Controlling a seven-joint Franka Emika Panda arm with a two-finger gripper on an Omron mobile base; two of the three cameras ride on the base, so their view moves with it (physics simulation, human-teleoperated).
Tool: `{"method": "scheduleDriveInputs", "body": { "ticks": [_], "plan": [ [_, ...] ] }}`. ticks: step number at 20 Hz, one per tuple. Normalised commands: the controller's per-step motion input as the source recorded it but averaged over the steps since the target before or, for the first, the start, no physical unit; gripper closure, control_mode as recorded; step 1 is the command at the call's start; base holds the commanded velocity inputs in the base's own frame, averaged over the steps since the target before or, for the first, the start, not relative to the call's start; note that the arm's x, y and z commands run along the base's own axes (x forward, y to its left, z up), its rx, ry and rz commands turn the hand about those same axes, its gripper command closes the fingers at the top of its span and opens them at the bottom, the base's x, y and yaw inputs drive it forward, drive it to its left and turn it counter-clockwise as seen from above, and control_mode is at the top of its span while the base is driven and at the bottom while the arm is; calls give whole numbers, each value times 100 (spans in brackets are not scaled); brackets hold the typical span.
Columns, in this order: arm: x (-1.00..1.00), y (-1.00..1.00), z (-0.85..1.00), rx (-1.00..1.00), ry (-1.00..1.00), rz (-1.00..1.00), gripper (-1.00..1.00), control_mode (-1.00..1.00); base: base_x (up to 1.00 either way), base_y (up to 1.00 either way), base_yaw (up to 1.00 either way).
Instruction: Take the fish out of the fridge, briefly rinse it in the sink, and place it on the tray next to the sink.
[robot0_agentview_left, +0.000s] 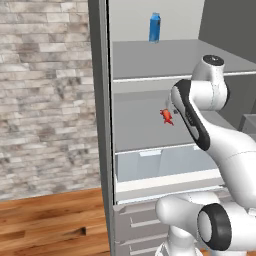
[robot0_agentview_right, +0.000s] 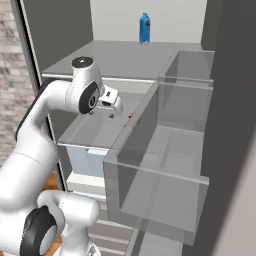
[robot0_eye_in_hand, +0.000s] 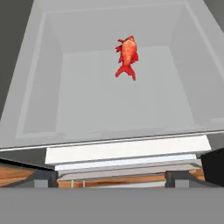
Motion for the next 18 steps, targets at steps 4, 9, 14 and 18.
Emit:
{"method": "scheduleDriveInputs", "body": {
  "ticks": [4, 9, 14, 18],
  "plan": [
    [52, -82, -6, 0, -25, -26, -100, -100, 0, 0, 0],
    [50, -33, -23, 0, -21, -10, -100, -100, 0, 0, 0],
    [50, 10, -7, 7, 3, 0, -100, -100, 0, 0, 0],
    [52, 74, 0, 0, 25, 0, -100, -100, 0, 0, 0]
  ]
}}
